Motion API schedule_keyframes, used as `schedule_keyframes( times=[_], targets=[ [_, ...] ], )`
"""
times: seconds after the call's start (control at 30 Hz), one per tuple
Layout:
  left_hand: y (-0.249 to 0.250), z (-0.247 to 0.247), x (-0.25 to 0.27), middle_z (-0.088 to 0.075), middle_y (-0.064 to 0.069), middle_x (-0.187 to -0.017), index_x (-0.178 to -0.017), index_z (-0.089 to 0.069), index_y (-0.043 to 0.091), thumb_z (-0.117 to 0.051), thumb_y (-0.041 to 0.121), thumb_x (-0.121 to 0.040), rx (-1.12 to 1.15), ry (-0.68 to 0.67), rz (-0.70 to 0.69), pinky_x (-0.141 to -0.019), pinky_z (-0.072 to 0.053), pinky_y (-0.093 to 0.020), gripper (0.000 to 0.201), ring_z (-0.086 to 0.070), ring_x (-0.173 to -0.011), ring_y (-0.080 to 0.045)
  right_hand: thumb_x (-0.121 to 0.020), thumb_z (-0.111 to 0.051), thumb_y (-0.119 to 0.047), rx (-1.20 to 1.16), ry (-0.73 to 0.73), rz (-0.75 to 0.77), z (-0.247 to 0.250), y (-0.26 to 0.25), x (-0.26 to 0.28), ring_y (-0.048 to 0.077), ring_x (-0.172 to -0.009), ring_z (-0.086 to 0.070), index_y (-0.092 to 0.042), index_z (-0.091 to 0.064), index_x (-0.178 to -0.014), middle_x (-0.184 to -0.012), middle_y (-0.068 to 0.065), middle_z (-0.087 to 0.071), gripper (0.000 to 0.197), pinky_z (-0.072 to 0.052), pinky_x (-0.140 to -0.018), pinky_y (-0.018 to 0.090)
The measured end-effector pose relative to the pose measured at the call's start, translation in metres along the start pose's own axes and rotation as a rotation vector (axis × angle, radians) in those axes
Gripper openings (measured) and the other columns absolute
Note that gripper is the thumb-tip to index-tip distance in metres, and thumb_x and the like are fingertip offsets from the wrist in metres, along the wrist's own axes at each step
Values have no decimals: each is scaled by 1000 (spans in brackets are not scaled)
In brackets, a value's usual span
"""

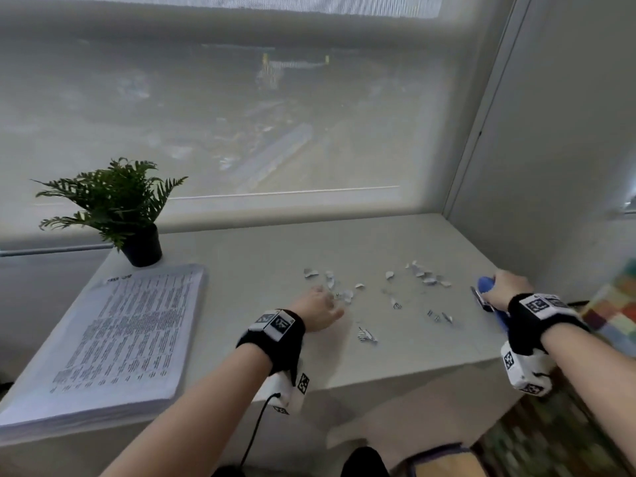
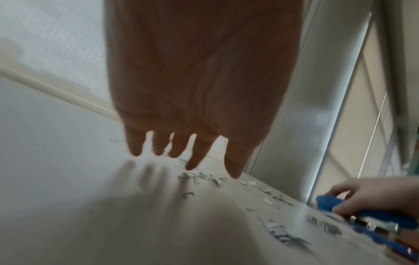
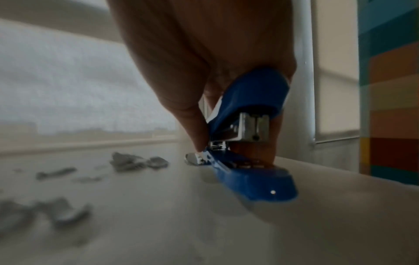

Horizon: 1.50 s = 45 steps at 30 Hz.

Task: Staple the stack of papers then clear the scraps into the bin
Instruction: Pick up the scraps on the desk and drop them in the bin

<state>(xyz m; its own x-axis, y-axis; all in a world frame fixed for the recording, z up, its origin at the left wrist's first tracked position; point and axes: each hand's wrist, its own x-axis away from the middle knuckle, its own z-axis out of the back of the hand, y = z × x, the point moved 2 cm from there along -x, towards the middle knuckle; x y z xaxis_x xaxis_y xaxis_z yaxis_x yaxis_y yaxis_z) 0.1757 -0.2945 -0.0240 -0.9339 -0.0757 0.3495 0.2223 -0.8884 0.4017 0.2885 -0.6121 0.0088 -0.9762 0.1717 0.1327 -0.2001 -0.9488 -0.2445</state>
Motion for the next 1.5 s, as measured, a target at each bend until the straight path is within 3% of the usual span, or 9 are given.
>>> schedule_keyframes(
  times=[0.1, 0.2, 0.3, 0.57, 0.7, 0.83, 1.13, 1.37, 1.5],
  targets=[
    [-11, 14, -6, -40, -11, -147, -139, -42, 11, -42, 31, -97, 21, 205, 3, -112, -30, -32, 47, -39, -137, -26, -89, -51, -19, 67, -13, -5, -6, 3, -9, 37, -112, -59, -5, -55, -95, -121, 26, -61, 16, -44, -81, 33],
    [-32, 25, -17, -12, -14, -160, -151, -14, 16, -39, 42, -95, -36, 202, 243, -119, -18, -45, 67, -15, -147, -33, -90, -49, -20, 90, -31, -37, -7, -1, -15, 37, -111, -59, -3, -51, -90, -121, 26, -60, 17, -43, -79, 31],
    [-43, 29, -28, 10, -18, -160, -153, 2, 17, -33, 58, -92, -83, 115, 347, -121, -7, -51, 81, 4, -148, -39, -88, -53, -18, 131, -17, -38, -8, -22, -24, 38, -125, -46, -3, -50, -124, -136, 22, -42, 39, -41, -101, 40],
    [-2, 16, -35, -13, -12, -160, -150, -27, 17, -41, 44, -97, -19, -156, 21, -120, -11, -36, 61, -11, -149, -29, -98, -36, -40, -73, -356, 224, -41, -100, -29, 29, -145, -20, -4, -27, -147, -157, 16, -21, 62, -19, -119, 35],
    [4, 31, -47, -38, -10, -152, -143, -40, 9, -44, 31, -98, 69, -38, -39, -107, -29, -23, 50, -37, -140, -21, -99, -34, -32, -36, -480, 346, -56, -133, 4, 35, -135, -39, -2, -42, -138, -145, 22, -42, 49, -32, -109, 37],
    [-7, 46, -66, -19, -14, -159, -151, -19, 7, -36, 30, -101, -50, 49, 52, -118, -18, -31, 57, -21, -147, -27, -100, -36, -22, 44, -662, 492, -60, -158, 27, 28, -140, -34, -3, -25, -148, -155, 14, -29, 53, -36, -103, 33],
    [-34, 57, -114, 1, -15, -161, -152, -6, 4, -32, 44, -99, -231, -49, 92, -123, -8, -34, 72, -3, -150, -28, -100, -33, -24, 111, -342, 389, -49, -193, -87, 30, -144, -24, 3, -24, -146, -157, 19, -20, 55, -22, -117, 34],
    [-10, 40, -109, 6, -11, -162, -152, -1, 7, -34, 51, -96, -318, -189, -59, -123, -6, -41, 79, 1, -150, -33, -100, -31, -34, 211, -469, 542, -67, -205, -74, 27, -131, -42, 0, -46, -133, -144, 22, -40, 50, -30, -110, 33],
    [15, 34, -81, -20, -17, -157, -150, -20, 9, -40, 41, -98, -367, -282, -251, -119, -20, -35, 64, -24, -145, -30, -100, -37, -22, 195, -630, 760, -67, -179, -6, 19, -105, -47, -3, -53, -105, -116, 15, -50, 25, -33, -96, 30]
  ],
)
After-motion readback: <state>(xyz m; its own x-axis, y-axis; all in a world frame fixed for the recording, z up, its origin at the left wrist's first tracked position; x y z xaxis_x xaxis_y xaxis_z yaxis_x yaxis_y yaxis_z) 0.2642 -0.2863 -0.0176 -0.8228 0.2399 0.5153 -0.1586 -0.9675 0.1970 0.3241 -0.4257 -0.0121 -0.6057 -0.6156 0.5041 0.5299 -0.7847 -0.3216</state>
